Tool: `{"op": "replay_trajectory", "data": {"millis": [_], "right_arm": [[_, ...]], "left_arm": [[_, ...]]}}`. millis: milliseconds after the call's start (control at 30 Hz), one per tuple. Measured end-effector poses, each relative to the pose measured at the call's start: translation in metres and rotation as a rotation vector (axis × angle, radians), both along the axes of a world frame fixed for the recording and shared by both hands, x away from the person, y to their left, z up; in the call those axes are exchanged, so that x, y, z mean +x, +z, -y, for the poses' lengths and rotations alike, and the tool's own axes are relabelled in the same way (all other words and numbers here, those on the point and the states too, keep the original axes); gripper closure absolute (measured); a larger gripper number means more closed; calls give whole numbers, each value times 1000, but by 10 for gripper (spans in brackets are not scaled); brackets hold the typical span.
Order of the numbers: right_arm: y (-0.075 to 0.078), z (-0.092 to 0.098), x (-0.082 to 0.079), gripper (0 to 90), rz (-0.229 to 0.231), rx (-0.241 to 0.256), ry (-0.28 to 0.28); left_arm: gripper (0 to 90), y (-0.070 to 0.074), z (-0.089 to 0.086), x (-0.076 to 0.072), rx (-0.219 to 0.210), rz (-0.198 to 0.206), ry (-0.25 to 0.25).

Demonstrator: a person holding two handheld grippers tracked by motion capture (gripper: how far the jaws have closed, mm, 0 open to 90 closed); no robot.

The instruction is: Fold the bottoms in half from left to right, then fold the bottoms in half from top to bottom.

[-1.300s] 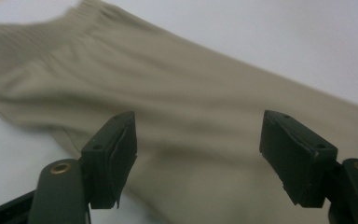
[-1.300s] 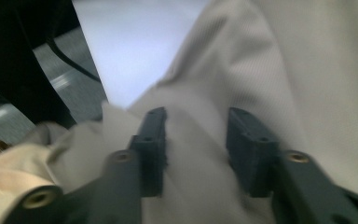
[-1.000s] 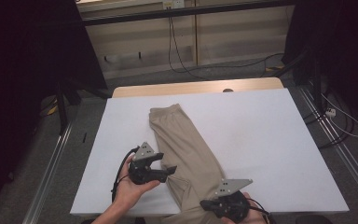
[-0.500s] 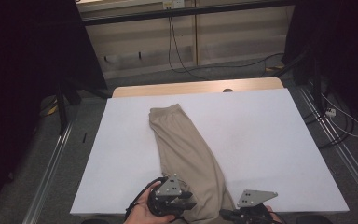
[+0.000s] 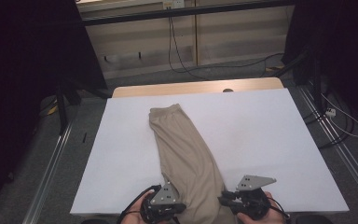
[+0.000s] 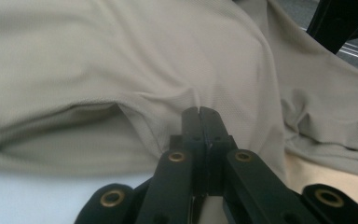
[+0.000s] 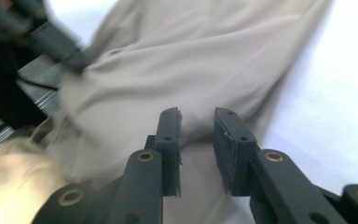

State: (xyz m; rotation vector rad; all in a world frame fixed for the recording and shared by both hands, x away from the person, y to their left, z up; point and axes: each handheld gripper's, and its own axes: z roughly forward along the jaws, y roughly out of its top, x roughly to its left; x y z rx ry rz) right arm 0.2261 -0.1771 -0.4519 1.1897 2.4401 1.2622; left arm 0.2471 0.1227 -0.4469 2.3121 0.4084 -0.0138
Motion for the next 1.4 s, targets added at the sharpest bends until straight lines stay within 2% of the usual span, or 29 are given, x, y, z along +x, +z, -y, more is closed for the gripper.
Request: {"op": "replay_trajectory", "data": {"millis": [33,67,100,133,167,200,233,400,433,500,533,567,600,633,667,700,733,800,867,900,933,967,1033,1067,1100,1133,1167,1267,1400], "right_arm": [[0,0,4,704,3,0,-5],[1,1,7,692,7,1,-18],[1,1,11,692,10,1,-30],[3,3,17,684,23,0,-44],[3,3,17,684,23,0,-44],[4,4,19,671,26,7,-51],[4,5,21,669,26,13,-53],[4,4,35,586,35,2,-59],[4,3,39,576,36,-3,-63],[4,1,49,548,41,-15,-73],[4,0,54,543,44,-26,-67],[2,-2,61,536,45,-41,-60],[-2,-5,69,506,49,-71,-73],[-2,-5,69,506,49,-71,-73],[-4,-6,71,505,45,-73,-75],[-6,-6,72,496,38,-76,-75],[-7,-7,70,481,47,-84,-73],[-7,-10,65,457,61,-107,-64],[-8,-14,60,467,89,-148,-54],[-7,-16,58,515,88,-158,-49],[-6,-17,57,571,83,-161,-40],[-5,-18,55,625,74,-161,-19],[-4,-17,54,689,60,-160,-17],[-4,-17,54,762,51,-158,-13],[-3,-16,53,883,26,-144,-7],[-3,-15,51,884,6,-123,-11],[-3,-14,49,887,13,-122,-11],[-3,-10,42,891,2,-108,-19],[-4,-2,30,892,-31,-59,-18]], "left_arm": [[898,1,-2,0,9,-9,-20],[886,-1,-3,-1,-11,-13,-11],[856,1,-5,1,-6,-28,-25],[786,2,-5,1,-34,-37,-5],[786,2,-6,3,-39,-15,2],[749,4,-7,5,-38,-1,12],[714,5,-7,8,-58,-7,29],[551,5,-8,27,-86,49,123],[494,4,-8,30,-72,65,137],[473,1,-7,36,-74,75,150],[437,0,-7,39,-61,85,167],[391,-1,-6,40,-53,95,182],[379,-1,-7,42,-44,102,176],[379,-2,-6,42,-49,109,187],[369,-3,-6,43,-33,125,181],[346,-5,-4,43,-40,132,191],[340,-6,-4,44,-25,140,187],[350,-10,-1,44,12,137,191],[369,-10,0,43,7,133,201],[419,-10,0,41,-8,125,207],[507,-8,-2,42,15,114,197],[595,-7,-2,41,15,111,197],[779,-6,-2,40,10,90,184],[813,-6,-2,40,9,90,182],[846,-6,-2,40,14,89,179],[854,-5,-2,40,17,81,178],[860,-4,-3,41,22,75,173],[865,-5,-6,44,5,48,162],[866,-5,-6,43,-21,6,150]]}}
